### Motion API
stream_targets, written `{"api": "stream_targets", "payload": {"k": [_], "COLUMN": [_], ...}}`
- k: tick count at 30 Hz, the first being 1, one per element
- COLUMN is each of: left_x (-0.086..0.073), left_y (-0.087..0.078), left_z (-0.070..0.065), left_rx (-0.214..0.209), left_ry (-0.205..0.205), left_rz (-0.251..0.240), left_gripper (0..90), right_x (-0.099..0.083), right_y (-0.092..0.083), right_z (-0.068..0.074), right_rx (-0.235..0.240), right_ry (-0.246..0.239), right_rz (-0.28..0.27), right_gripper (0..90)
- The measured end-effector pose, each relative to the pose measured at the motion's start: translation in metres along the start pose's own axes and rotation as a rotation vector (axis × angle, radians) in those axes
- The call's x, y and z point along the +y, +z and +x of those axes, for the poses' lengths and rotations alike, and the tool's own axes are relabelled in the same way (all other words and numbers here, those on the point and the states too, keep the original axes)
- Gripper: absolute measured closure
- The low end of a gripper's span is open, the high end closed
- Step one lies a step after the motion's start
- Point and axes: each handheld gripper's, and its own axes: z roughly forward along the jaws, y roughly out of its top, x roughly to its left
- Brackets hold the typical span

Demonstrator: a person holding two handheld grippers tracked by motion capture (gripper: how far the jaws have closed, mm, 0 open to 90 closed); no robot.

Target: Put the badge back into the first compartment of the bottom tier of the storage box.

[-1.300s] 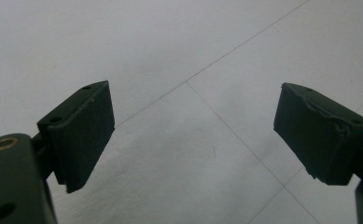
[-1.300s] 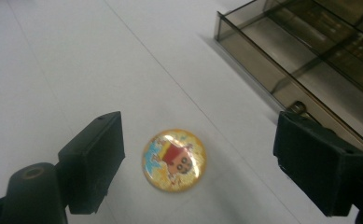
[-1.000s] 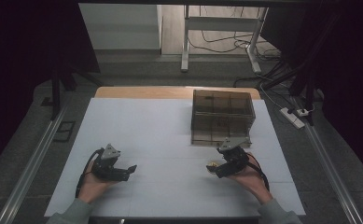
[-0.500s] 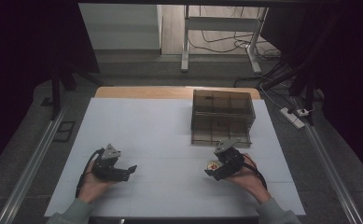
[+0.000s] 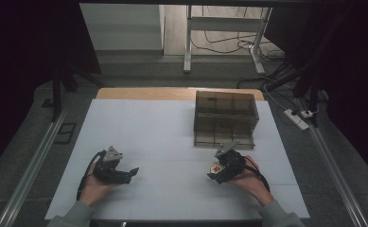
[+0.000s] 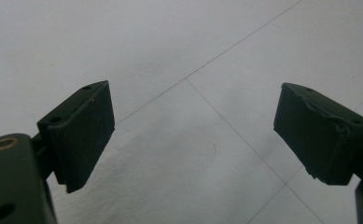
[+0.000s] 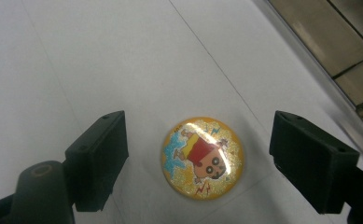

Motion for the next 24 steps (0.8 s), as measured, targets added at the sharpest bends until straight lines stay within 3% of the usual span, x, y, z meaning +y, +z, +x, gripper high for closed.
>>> {"api": "stream_targets", "payload": {"k": [8,15,24], "left_x": [-0.0001,-0.0002,-0.0005], "left_y": [0.0002,0.0001,0.0001], "left_z": [0.0001,0.0,0.0001], "left_rx": [0.0,0.0,-0.001], "left_ry": [-0.001,-0.005,-0.005], "left_rz": [0.001,0.0,-0.001], "left_gripper": [12.9,12.8,12.8], "right_x": [0.0003,-0.0001,0.0029], "right_y": [0.0034,0.0067,0.0044], "right_z": [0.0003,-0.0021,-0.0014], "right_rx": [-0.015,-0.001,-0.012], "right_ry": [-0.006,0.006,0.019], "right_rz": [0.031,0.06,0.093], "right_gripper": [22.6,26.8,39.4]}}
